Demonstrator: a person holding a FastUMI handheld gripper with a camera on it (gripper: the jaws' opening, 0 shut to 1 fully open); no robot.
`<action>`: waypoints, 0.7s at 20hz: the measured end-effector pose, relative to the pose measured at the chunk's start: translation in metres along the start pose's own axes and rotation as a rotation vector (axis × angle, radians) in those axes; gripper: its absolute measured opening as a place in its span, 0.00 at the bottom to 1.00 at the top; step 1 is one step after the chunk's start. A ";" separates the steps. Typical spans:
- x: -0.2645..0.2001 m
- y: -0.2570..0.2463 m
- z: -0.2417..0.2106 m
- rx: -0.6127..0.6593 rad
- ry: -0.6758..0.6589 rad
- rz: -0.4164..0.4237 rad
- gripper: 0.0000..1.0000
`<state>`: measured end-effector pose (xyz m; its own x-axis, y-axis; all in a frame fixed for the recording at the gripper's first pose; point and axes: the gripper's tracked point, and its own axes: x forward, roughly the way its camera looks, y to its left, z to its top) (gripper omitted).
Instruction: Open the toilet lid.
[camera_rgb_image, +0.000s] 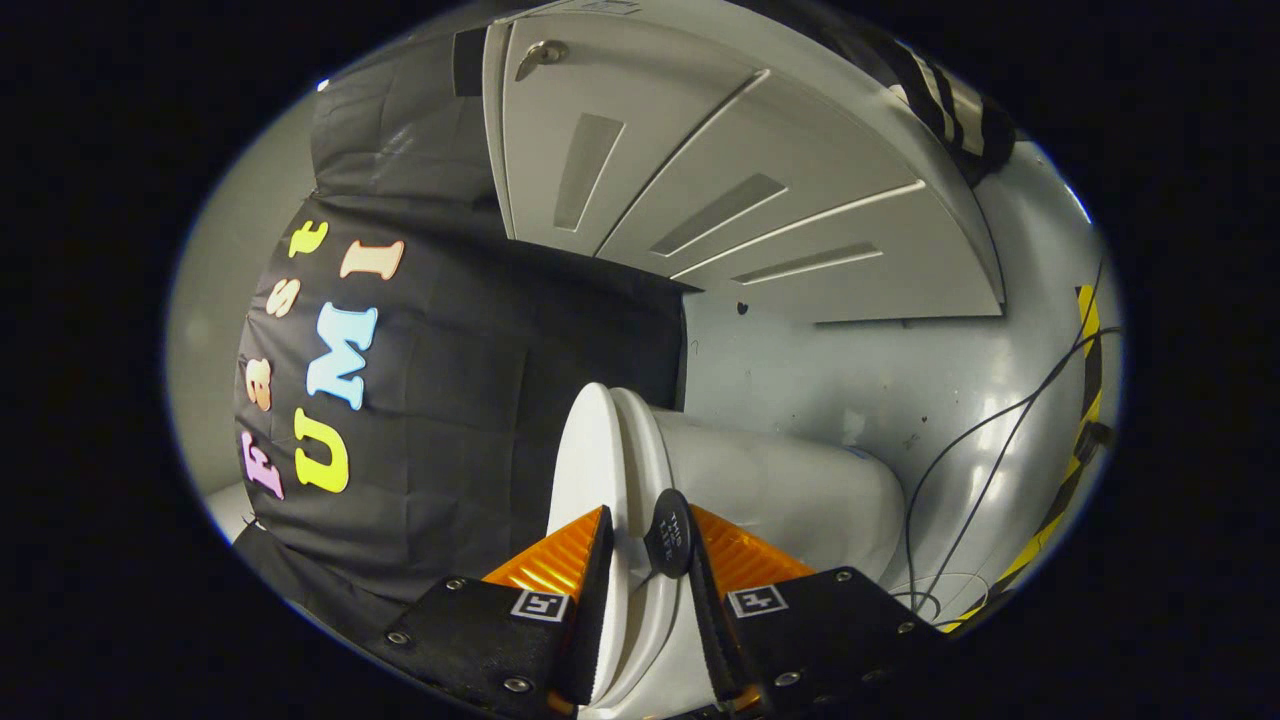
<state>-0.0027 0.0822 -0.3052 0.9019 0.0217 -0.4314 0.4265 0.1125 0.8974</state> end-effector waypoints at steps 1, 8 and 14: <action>0.000 -0.001 0.000 0.003 0.009 0.005 0.42; -0.001 -0.009 0.000 0.000 0.018 -0.051 0.02; -0.006 -0.003 0.003 -0.039 0.021 -0.127 0.00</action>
<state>-0.0091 0.0784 -0.3053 0.8389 0.0259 -0.5437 0.5340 0.1543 0.8313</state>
